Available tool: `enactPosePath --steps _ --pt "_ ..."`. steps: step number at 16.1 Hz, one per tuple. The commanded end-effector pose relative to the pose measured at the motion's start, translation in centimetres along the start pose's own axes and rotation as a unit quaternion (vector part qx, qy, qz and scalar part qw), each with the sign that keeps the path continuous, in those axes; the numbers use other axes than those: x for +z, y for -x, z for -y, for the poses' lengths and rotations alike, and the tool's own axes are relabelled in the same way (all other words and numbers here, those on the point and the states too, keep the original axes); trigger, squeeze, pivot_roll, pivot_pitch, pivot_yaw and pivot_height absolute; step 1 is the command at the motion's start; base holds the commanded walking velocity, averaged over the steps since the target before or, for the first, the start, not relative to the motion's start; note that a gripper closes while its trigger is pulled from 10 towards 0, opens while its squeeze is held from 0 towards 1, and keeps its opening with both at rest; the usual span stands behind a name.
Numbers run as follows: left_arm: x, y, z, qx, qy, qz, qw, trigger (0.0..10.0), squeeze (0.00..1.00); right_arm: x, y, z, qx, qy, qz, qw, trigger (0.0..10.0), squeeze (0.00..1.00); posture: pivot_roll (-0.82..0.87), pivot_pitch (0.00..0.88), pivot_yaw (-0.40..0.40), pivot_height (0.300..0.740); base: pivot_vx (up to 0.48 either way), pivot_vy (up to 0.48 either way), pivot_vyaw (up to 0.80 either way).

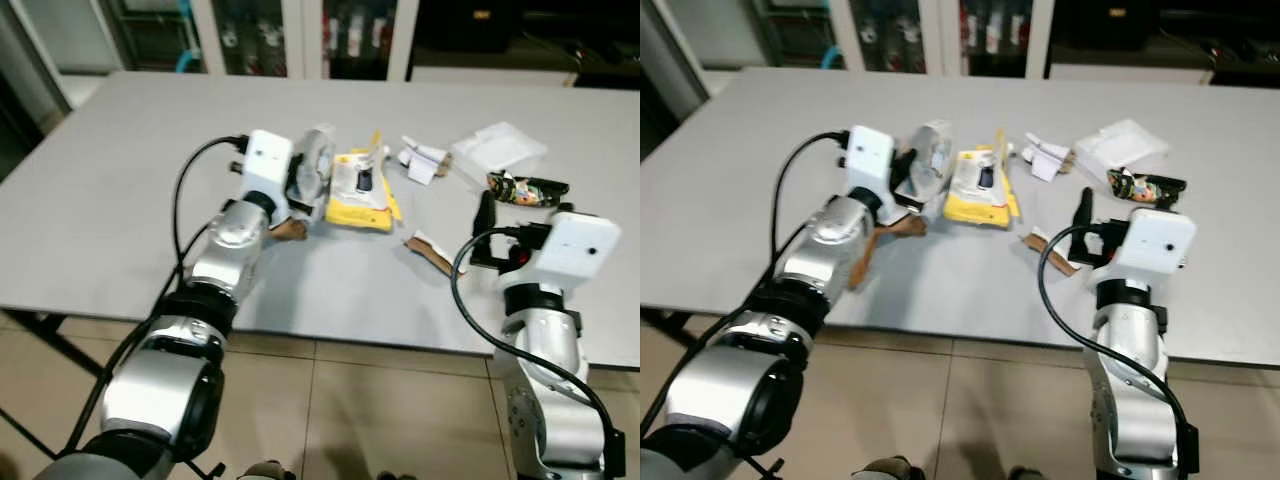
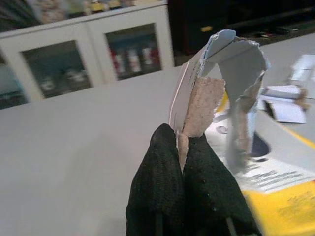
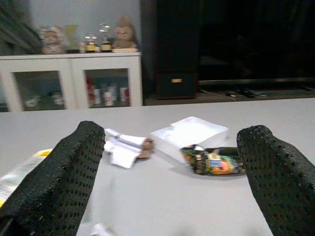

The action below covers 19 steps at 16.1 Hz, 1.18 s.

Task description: Picking trash to rubbish bin

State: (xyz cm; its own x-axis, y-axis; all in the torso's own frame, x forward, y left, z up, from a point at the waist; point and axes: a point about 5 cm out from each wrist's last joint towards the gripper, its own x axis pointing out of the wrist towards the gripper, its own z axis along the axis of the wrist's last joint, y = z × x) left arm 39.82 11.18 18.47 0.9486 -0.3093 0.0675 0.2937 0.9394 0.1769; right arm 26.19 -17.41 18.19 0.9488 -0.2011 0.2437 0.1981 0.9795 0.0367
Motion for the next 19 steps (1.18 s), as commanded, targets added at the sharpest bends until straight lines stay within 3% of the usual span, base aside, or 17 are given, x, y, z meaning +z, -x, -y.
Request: enactPosePath --steps 1,5,9,19 --pt "0.4 -0.3 0.3 -0.001 -0.002 0.001 1.000 10.0 0.00 0.1 0.0 0.1 -0.001 0.002 -0.003 1.000 10.0 0.00 0.15 0.099 0.046 0.740 0.000 0.000 -0.74" --pt "0.1 -0.2 0.0 -0.002 -0.009 -0.008 1.000 10.0 0.00 -1.5 -0.4 0.3 0.016 -0.001 -0.057 0.998 10.0 0.00 0.16 0.111 0.042 0.740 0.000 0.000 -0.15" --pt "-0.2 0.2 -1.3 0.010 -0.008 -0.023 1.000 10.0 0.00 -1.8 -0.7 1.0 0.019 0.000 -0.065 0.998 10.0 0.00 0.20 0.124 0.039 0.740 0.000 0.000 0.00" --pt "-0.2 0.2 -1.6 0.009 -0.012 -0.031 0.999 10.0 0.00 -1.8 -0.9 0.3 0.025 0.003 -0.058 0.998 10.0 0.00 0.20 0.124 0.048 0.740 0.000 0.445 0.00"
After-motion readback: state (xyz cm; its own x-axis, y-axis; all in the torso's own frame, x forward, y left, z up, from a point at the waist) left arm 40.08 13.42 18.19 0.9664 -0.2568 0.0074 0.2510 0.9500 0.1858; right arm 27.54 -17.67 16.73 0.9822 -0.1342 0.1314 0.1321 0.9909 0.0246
